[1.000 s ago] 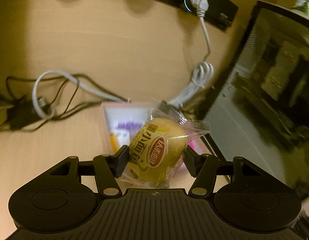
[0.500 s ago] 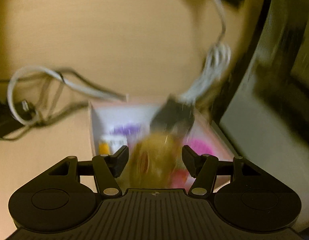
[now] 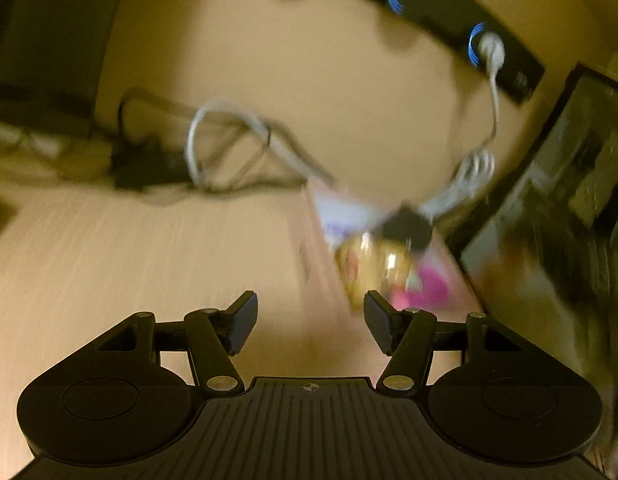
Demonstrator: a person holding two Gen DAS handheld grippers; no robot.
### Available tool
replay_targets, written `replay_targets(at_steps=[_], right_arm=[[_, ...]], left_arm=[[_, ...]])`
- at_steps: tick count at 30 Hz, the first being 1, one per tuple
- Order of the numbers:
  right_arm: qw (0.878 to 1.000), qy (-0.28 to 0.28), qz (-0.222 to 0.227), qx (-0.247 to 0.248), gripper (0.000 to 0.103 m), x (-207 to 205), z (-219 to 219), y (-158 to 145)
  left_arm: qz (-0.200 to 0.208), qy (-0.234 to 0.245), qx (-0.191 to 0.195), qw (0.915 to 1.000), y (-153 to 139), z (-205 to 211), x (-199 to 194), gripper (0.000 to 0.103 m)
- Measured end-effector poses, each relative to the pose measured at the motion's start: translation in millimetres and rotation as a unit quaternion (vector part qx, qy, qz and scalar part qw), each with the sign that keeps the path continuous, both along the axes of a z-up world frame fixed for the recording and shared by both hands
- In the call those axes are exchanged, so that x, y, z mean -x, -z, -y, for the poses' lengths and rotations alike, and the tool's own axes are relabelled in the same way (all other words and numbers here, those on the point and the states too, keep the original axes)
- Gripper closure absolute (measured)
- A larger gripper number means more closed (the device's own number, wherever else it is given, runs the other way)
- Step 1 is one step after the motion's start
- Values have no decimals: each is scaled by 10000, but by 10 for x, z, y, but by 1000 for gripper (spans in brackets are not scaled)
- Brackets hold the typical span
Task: Organize objects
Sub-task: 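Drop the square bun and red packet into the pink box with both grippers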
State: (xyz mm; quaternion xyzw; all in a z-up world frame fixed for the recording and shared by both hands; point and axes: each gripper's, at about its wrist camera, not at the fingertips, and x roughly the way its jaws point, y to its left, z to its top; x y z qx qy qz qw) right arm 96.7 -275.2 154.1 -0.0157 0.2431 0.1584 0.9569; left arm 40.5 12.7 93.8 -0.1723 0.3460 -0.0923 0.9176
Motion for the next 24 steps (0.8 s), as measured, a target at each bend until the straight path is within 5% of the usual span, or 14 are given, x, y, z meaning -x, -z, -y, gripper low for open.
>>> replay_targets(at_steps=[4,9,14,16,18,24], right_arm=[[9990,129,396,178,10,-454,-329,-105],[9994,305,102,-98,10,-365,-54,16],[9977,546,-304,244,10,77,265,510],[9952,668,-568,433,23,147,311,702],[9906,861,-820,673,32,160,316,872],[9820,1294,-938,1002,32,-16,300,1105]], left_arm=[[-377,366,-31,9986,157,80,50,40],[-491,503,40,9975,247,61,-15,40],[-486,417,269,9976,242,55,-256,40],[-433,412,272,9978,207,120,-416,40],[-438,373,47,9983,192,216,-569,40],[-761,383,-745,9936,348,415,-907,32]])
